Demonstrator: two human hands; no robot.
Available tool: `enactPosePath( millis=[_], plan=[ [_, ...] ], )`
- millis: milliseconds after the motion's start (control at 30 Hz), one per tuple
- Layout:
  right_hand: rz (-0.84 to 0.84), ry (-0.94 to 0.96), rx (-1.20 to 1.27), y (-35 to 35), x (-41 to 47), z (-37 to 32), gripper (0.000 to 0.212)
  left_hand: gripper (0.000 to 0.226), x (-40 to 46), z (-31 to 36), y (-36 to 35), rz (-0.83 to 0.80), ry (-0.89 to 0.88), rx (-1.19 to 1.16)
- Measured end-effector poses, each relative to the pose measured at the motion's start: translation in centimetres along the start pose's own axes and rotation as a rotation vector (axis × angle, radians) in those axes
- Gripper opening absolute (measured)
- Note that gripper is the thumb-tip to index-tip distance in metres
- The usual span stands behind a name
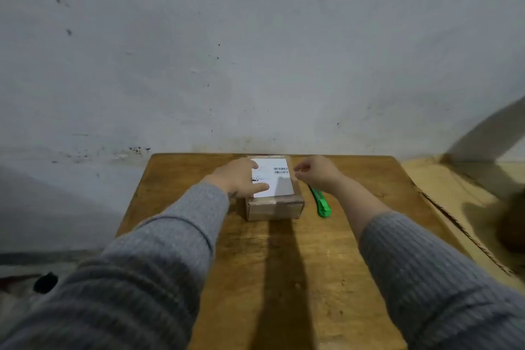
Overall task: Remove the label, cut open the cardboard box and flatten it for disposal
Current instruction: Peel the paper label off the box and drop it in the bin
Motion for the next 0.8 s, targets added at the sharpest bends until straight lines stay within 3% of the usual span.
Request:
enactPosePath(
  millis=[333,800],
  plan=[
    [0.023,-0.004,0.111,-3.6,7.9,1.7,0.023,0.137,3.8,-2.0,-5.3,-0.07,0.141,0.035],
    [0.163,-0.082,0.138,-5.0,10.9,1.5,0.015,0.136,3.5,-2.3,-6.4,-0.048,0.137,0.121]
  ],
)
Point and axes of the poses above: each hand's wrist, its own x-axis towards the middle knuckle, its own y-axis out of the back of the hand, z = x × y, the point moved 3 cm from there along x, towards the middle knuckle, and after that the axes turned 9 degrees about -x, right-handed, at the moved point
